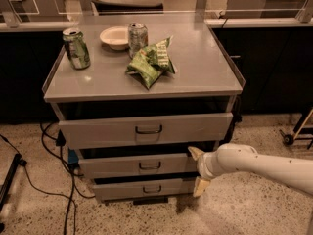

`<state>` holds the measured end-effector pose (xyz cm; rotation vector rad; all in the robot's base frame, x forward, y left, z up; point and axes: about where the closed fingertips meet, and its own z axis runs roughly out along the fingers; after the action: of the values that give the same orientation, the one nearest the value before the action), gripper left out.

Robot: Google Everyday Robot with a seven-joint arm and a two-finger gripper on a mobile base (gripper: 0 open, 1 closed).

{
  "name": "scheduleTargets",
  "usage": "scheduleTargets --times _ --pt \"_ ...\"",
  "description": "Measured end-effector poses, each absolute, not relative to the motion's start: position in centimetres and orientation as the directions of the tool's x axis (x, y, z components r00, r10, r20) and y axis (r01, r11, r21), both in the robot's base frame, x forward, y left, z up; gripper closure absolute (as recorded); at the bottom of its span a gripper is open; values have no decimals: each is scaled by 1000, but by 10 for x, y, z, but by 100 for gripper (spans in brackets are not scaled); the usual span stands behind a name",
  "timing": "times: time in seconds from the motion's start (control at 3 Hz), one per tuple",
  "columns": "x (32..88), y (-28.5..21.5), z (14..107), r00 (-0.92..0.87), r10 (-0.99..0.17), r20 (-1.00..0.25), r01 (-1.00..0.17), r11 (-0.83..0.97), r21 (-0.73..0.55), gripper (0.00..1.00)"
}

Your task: Open middle drawer

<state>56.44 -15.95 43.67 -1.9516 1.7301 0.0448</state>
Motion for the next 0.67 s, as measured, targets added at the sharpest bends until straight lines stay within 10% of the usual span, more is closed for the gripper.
scheduleTargets --times 0.67 --pt "591 -166 420 127 -912 -389 -950 2 -314 0"
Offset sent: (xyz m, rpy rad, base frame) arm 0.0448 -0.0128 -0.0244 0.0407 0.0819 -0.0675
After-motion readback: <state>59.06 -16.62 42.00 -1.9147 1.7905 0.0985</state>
